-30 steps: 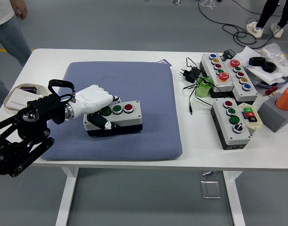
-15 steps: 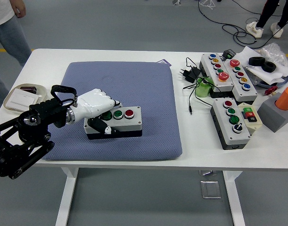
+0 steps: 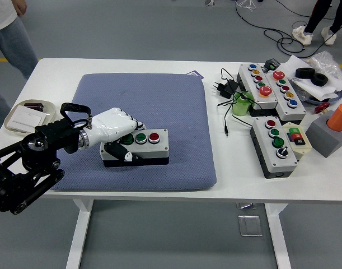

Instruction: Pick up the button,place it on the desk,press the button,press the button

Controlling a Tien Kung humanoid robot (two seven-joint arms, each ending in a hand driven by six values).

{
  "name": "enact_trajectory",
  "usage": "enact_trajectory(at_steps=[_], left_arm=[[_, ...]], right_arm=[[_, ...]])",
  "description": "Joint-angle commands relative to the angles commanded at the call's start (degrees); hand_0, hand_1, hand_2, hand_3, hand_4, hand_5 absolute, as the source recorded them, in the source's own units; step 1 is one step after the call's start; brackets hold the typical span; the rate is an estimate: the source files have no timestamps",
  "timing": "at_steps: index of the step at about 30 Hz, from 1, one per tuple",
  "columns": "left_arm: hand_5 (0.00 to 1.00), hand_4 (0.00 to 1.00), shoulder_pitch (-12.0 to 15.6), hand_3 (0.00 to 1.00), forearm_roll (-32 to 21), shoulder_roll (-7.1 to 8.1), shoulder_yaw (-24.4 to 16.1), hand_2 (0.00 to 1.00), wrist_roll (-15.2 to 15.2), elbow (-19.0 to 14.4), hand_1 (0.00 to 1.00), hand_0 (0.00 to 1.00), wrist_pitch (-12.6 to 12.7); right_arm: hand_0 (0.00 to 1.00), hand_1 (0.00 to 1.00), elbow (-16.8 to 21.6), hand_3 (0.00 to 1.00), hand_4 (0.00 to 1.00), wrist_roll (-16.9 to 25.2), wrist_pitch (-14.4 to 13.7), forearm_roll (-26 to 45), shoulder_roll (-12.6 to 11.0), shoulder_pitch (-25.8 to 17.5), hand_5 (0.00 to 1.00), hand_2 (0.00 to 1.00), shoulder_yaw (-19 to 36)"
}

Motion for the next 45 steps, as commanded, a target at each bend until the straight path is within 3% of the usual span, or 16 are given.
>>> enact_trajectory(at_steps=[4,5,10,11,16,17,18,28,29,34,35,38,40,41,43,45], left_arm=[[0.137,0.849,0.14,0.874,0.00,0.15,-0.35,0.854,0.11,-0.24,0.775,0.598,-0.27],[0.331,0.998,0.17,0.922,0.00,0.17,-0.40,0.918,0.13,-0.27,0.833,0.656,-0.32],[0.331,0.998,0.68,0.922,0.00,0.61,-1.54,0.918,-0.39,-1.60,0.833,0.656,-2.10],[0.406,0.998,0.82,0.943,0.00,0.71,-1.84,0.950,-0.40,-2.00,0.870,0.734,-2.64],[0.406,0.998,1.68,0.943,0.00,0.89,-3.66,0.950,0.29,-3.77,0.870,0.734,-4.47],[0.446,0.998,2.00,0.968,0.00,0.94,-4.37,0.977,0.36,-4.37,0.914,0.814,-5.02],[0.446,0.998,2.26,0.968,0.00,1.00,-4.96,0.977,0.38,-4.89,0.914,0.814,-5.54],[0.468,0.998,9.10,0.993,0.00,0.96,-19.67,0.998,0.17,-18.90,0.947,0.881,-12.49],[0.310,0.922,10.03,0.970,0.00,0.83,-21.54,0.881,0.73,-21.09,0.781,0.642,-13.56],[0.310,0.922,12.02,0.970,0.00,0.75,-24.39,0.881,7.61,-28.77,0.781,0.642,-11.12],[0.171,0.673,12.20,0.953,0.00,0.74,-24.48,0.414,9.46,-29.74,0.377,0.300,-10.70],[0.171,0.673,12.84,0.953,0.00,0.70,-24.96,0.414,13.04,-32.11,0.377,0.300,-11.65],[0.171,0.673,13.22,0.953,0.00,0.80,-25.02,0.414,14.85,-33.80,0.377,0.300,-13.96],[0.254,0.687,13.35,0.938,0.00,0.85,-24.96,0.149,15.50,-34.36,0.124,0.114,-15.19],[0.254,0.687,13.51,0.938,0.00,0.90,-24.83,0.149,16.13,-34.92,0.124,0.114,-16.16],[0.254,0.687,13.86,0.938,0.00,1.01,-24.32,0.149,17.78,-36.22,0.124,0.114,-20.13]], right_arm=[[0.631,0.476,0.00,0.583,0.262,0.03,0.01,-0.10,-0.02,0.06,0.007,0.532,0.11],[0.631,0.477,0.00,0.583,0.262,0.03,0.01,-0.10,-0.02,0.06,0.007,0.532,0.12],[0.631,0.477,0.00,0.583,0.262,0.06,0.01,0.00,-0.01,0.17,0.007,0.532,0.13],[0.631,0.477,0.00,0.583,0.262,0.08,0.01,0.10,-0.01,0.19,0.007,0.532,0.08],[0.631,0.477,0.00,0.583,0.262,0.07,0.05,0.03,0.02,0.34,0.007,0.532,0.10],[0.631,0.476,0.00,0.583,0.262,0.08,0.05,0.08,0.02,0.35,0.007,0.532,0.06],[0.631,0.476,0.00,0.583,0.262,0.08,0.05,0.10,0.03,0.37,0.007,0.532,0.05],[0.631,0.476,0.00,0.583,0.262,0.23,0.02,0.26,-0.01,0.48,0.008,0.532,0.02],[0.631,0.476,0.00,0.583,0.262,0.29,0.03,0.35,-0.03,0.49,0.007,0.532,0.02],[0.631,0.476,0.00,0.583,0.262,0.41,0.03,0.53,-0.05,0.57,0.007,0.532,-0.06],[0.631,0.477,0.00,0.583,0.262,0.43,0.03,0.56,-0.05,0.57,0.008,0.532,-0.09],[0.631,0.477,0.00,0.583,0.262,0.38,0.03,0.51,-0.02,0.51,0.008,0.532,-0.03],[0.631,0.477,0.00,0.583,0.262,0.33,0.03,0.47,0.00,0.43,0.008,0.532,-0.02],[0.631,0.477,0.00,0.584,0.262,0.30,0.03,0.44,0.00,0.39,0.008,0.532,0.01],[0.631,0.477,0.00,0.584,0.262,0.27,0.03,0.40,0.01,0.34,0.008,0.532,0.02],[0.631,0.477,0.00,0.584,0.262,0.21,0.02,0.36,0.03,0.21,0.008,0.532,0.04]])
